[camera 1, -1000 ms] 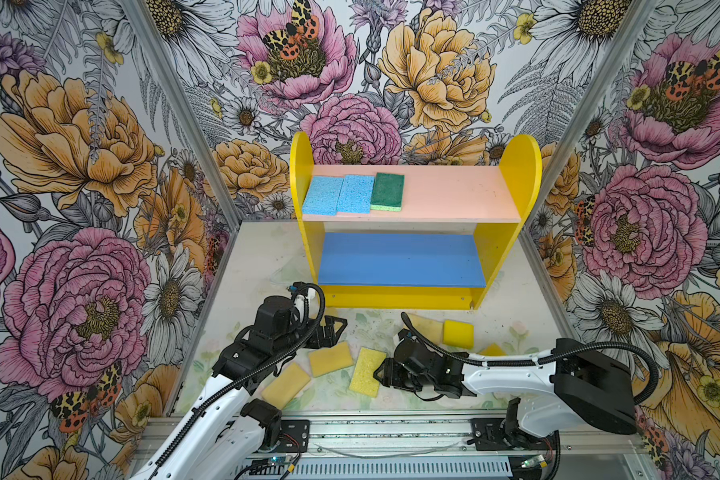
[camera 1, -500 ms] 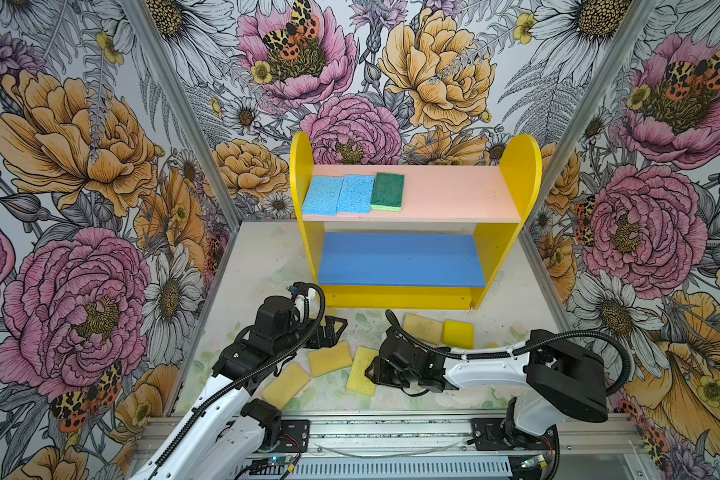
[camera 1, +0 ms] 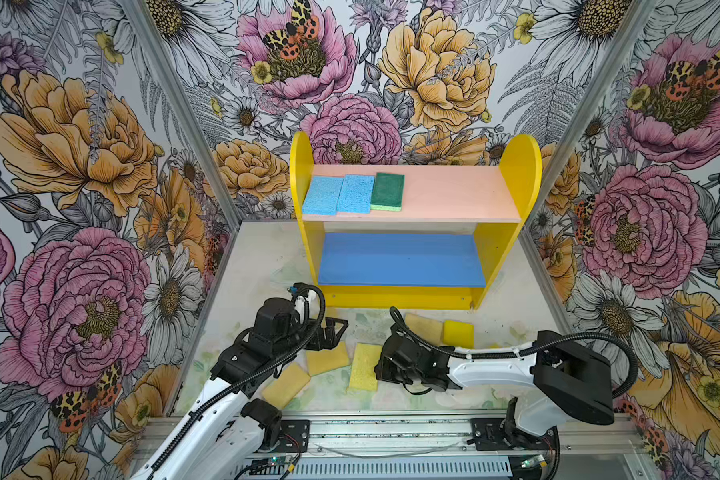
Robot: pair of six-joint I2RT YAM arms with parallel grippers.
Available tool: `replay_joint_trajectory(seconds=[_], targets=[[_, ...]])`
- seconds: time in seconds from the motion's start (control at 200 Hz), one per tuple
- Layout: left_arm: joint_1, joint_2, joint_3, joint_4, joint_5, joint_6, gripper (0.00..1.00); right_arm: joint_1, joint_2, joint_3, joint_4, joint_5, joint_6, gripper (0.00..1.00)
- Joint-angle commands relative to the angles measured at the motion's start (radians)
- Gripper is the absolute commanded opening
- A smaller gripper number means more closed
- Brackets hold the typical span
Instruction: Place and organize the cleaning sponges onto the shelf
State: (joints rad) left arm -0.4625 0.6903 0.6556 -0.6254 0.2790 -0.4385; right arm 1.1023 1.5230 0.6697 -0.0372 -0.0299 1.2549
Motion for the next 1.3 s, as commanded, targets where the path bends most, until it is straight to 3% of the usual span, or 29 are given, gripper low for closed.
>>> replay_joint_trajectory(seconds=[0.0,0.11,0.275,0.405,0.585,0.725,0.855,0.91,0.96,1.096,1.176,1.296], targets=[[0.007,0.032,0.034,-0.004,0.057,-0.026,0.99,-0.032,-0.081,-0.017,-0.005,0.017,-0.073,0.0],[0.046,0.061,0.004,0.057,0.198,-0.11,0.99,-0.082,-0.156,-0.035,-0.009,-0.036,-0.127,0.0],[0.093,0.065,-0.112,0.357,0.404,-0.333,0.99,-0.163,-0.261,0.002,-0.049,-0.167,-0.263,0.0],[0.094,0.085,-0.154,0.537,0.434,-0.458,0.96,-0.179,-0.299,0.07,-0.08,-0.244,-0.354,0.0],[0.029,0.119,-0.134,0.548,0.396,-0.455,0.86,-0.178,-0.285,0.162,-0.096,-0.336,-0.406,0.0],[0.013,0.111,-0.136,0.566,0.371,-0.473,0.59,-0.177,-0.27,0.21,-0.116,-0.356,-0.427,0.0],[0.014,0.085,-0.141,0.568,0.351,-0.471,0.27,-0.176,-0.252,0.23,-0.119,-0.367,-0.431,0.0],[0.018,0.076,-0.146,0.568,0.345,-0.47,0.11,-0.177,-0.245,0.234,-0.119,-0.369,-0.43,0.05],[0.02,0.072,-0.15,0.573,0.345,-0.469,0.06,-0.177,-0.241,0.236,-0.118,-0.369,-0.426,0.12],[0.042,0.055,-0.181,0.637,0.35,-0.511,0.03,-0.177,-0.244,0.229,-0.116,-0.366,-0.402,0.41],[0.074,0.042,-0.204,0.702,0.36,-0.554,0.03,-0.174,-0.247,0.221,-0.113,-0.366,-0.389,0.48],[0.107,0.04,-0.208,0.736,0.374,-0.573,0.03,-0.157,-0.246,0.223,-0.101,-0.369,-0.381,0.51]])
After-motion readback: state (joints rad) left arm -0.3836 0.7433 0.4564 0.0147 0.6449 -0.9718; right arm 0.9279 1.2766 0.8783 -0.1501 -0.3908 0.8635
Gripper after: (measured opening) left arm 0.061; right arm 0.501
